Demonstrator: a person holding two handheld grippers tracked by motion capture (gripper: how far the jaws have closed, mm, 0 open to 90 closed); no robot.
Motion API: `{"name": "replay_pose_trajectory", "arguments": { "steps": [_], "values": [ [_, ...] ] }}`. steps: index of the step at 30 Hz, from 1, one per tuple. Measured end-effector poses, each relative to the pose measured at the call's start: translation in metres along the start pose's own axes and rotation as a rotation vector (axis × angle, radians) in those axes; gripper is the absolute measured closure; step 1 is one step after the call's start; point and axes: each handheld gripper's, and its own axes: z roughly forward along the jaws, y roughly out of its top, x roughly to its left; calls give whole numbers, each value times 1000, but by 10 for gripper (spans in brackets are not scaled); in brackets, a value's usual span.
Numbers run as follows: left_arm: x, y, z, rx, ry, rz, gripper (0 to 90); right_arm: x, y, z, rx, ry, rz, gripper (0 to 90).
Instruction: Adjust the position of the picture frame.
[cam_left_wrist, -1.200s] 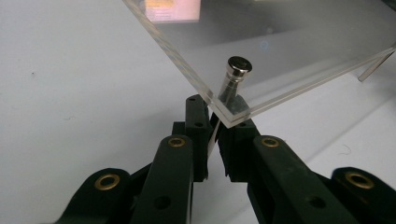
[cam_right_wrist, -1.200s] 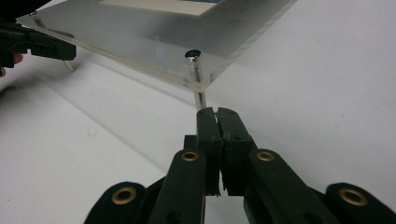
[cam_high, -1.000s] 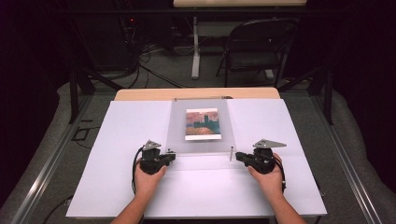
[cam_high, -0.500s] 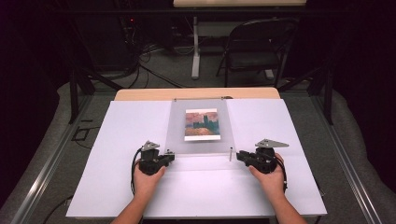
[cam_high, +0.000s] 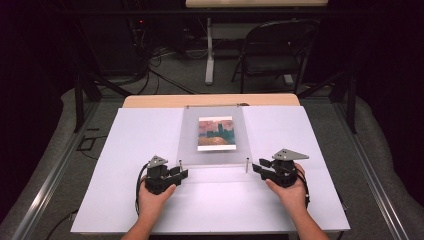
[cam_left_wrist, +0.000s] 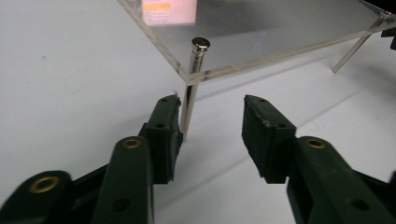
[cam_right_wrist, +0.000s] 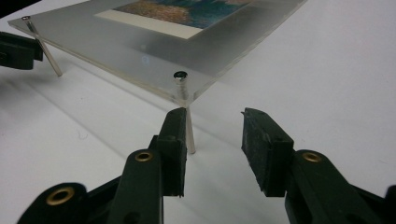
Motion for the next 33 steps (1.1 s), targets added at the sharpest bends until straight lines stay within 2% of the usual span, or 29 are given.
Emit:
{"name": "replay_pose_trajectory", "arguments": {
  "steps": [2,4,8,12,14,17,24,33],
  "values": [
    [-1,-1,-5,-2,5,13,527,2,1,-3,4,-15,-12,584],
    [0,-4,-12,-31,18,45,490,3,3,-9,9,-33,-31,569],
    [2,-6,-24,-59,29,72,464,3,5,-17,6,-62,-59,546],
    [5,-8,-32,-84,41,92,445,2,3,-23,-7,-68,-44,506],
    [10,-7,-39,-109,53,103,413,0,3,-26,-34,-73,-31,477],
    [17,-6,-42,-127,63,84,404,-2,2,-27,-50,-68,-9,475],
    [27,-4,-43,-135,62,54,399,-7,-3,-28,-59,-65,8,467],
    [30,-4,-39,-112,39,33,405,-17,-9,-27,-64,-77,62,406]
  ]
}}
